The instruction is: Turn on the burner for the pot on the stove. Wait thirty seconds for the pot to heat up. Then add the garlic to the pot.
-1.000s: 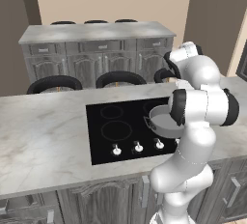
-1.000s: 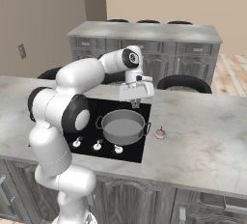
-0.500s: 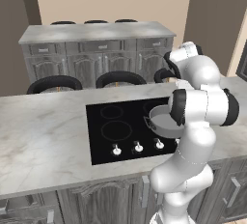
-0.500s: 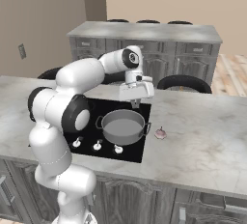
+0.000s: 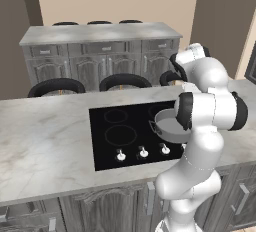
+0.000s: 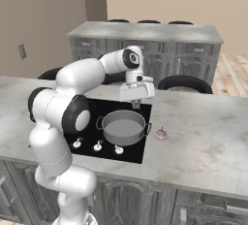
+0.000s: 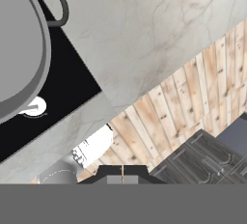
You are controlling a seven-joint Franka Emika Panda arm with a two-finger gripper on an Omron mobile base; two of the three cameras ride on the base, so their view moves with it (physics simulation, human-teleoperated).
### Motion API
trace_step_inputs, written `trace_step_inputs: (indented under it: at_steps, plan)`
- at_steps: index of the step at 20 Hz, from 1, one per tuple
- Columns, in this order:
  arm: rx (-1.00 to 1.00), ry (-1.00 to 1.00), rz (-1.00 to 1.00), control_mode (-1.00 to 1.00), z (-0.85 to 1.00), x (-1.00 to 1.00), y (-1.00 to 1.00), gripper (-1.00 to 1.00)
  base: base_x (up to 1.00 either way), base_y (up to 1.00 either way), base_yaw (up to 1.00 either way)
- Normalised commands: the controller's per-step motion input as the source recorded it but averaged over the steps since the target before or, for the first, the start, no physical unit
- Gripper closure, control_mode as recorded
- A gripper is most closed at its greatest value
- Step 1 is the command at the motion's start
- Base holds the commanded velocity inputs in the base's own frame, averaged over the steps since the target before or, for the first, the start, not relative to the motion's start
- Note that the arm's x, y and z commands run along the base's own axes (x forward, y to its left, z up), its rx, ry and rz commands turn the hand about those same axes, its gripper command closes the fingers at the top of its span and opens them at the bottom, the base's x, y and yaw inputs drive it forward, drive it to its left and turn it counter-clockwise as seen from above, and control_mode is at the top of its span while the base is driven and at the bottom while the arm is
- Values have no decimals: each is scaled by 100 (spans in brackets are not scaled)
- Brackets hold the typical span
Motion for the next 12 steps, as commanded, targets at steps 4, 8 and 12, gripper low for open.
trace_step_inputs:
  at_steps: [4,8,12]
  plan:
    - [2,0,0,-100,-1,0,-11,100,0,0,0]
    - [3,-13,0,-100,0,0,-31,100,0,0,0]
    - [4,-23,0,-100,-1,0,-29,100,0,0,0]
